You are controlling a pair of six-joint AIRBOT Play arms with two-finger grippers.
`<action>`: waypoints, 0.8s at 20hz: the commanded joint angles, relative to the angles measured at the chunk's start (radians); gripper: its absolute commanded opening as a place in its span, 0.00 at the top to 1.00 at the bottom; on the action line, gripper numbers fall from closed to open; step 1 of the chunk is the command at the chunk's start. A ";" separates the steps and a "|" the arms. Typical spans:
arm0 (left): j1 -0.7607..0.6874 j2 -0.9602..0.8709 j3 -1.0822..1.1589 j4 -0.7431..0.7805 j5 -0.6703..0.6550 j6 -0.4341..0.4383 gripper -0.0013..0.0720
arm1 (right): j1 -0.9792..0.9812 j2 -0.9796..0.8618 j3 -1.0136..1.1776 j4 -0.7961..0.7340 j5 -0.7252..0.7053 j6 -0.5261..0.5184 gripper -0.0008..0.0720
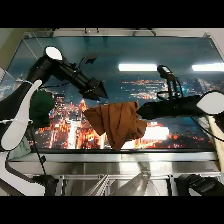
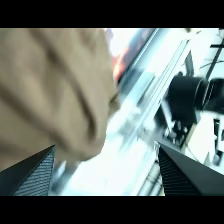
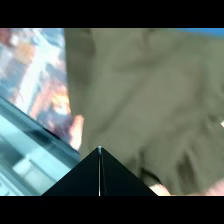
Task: Fold the shirts.
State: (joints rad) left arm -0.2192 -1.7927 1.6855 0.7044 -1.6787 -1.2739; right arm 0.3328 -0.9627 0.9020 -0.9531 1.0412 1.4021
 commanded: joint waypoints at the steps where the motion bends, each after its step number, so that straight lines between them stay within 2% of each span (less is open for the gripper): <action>1: 0.047 0.089 -0.182 0.117 -0.050 -0.040 0.03 | -0.192 0.020 -0.001 -0.090 0.214 0.000 0.91; 2: 0.047 0.132 -0.286 0.107 -0.019 -0.014 0.03 | -0.259 0.024 -0.006 -0.134 0.250 0.000 0.62; 3: 0.047 0.174 -0.383 0.104 0.027 0.005 0.03 | -0.315 0.023 -0.014 -0.153 0.268 -0.003 0.50; 5: 0.035 0.227 -0.513 0.104 0.150 0.017 0.03 | -0.389 0.019 -0.048 -0.127 0.225 -0.035 0.48; 8: 0.008 0.242 -0.600 0.091 0.298 0.019 0.03 | -0.386 -0.046 -0.086 -0.081 0.127 -0.045 0.46; 9: 0.001 0.242 -0.622 0.071 0.333 0.029 0.03 | -0.378 -0.082 -0.092 -0.057 0.125 -0.055 0.30; 10: -0.013 0.237 -0.634 0.051 0.357 0.047 0.03 | -0.363 -0.127 -0.092 -0.016 0.129 -0.096 0.25; 11: -0.028 0.226 -0.634 0.032 0.370 0.058 0.03 | -0.343 -0.171 -0.092 0.039 0.127 -0.136 0.25; 13: -0.050 0.198 -0.634 -0.029 0.390 0.097 0.03 | -0.281 -0.254 -0.092 0.149 0.106 -0.214 0.34; 16: -0.060 0.126 -0.626 -0.088 0.396 0.123 0.03 | -0.185 -0.378 -0.092 0.252 0.055 -0.256 0.34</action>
State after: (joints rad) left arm -0.2642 -1.6173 1.0645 0.6815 -1.3174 -1.1866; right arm 0.0734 -1.2293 0.8127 -0.8303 1.1400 1.2171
